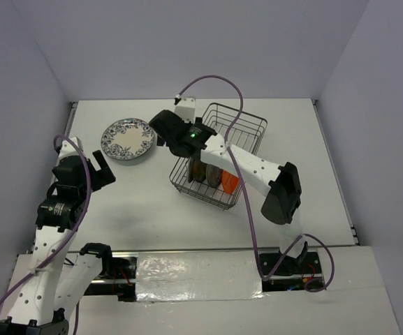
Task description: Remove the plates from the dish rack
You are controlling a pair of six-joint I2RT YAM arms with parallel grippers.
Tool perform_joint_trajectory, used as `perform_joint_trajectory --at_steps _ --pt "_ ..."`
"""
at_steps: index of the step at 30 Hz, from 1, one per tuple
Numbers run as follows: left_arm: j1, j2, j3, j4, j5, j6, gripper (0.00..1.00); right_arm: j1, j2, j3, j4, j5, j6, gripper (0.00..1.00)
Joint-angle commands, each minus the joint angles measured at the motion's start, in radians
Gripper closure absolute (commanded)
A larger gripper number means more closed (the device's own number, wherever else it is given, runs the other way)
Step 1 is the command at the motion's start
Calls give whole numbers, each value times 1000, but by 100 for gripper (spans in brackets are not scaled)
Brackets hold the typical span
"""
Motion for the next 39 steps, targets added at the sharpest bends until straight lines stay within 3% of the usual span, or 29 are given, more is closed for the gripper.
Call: perform_joint_trajectory --at_steps 1,10,15,19,26,32,34,39 --pt "-14 -2 20 43 -5 22 1 4 -92 117 90 8 -113 11" --pt "-24 22 21 40 -5 22 0 11 -264 24 -42 108 6 10" --pt "-26 27 20 40 -6 22 1 4 -217 -20 -116 96 92 14" --pt "-34 33 20 39 -8 20 0 4 -204 -105 -36 53 128 20" --pt "-43 39 21 39 -8 22 0 1 -121 -94 -73 53 192 28" --pt "-46 33 20 39 -8 22 0 3 -109 -181 -21 38 240 47" --pt "-49 34 20 39 -8 22 0 1 -117 -209 17 25 243 60" --pt "-50 34 18 37 -9 22 1 3 -129 -231 57 21 249 66"
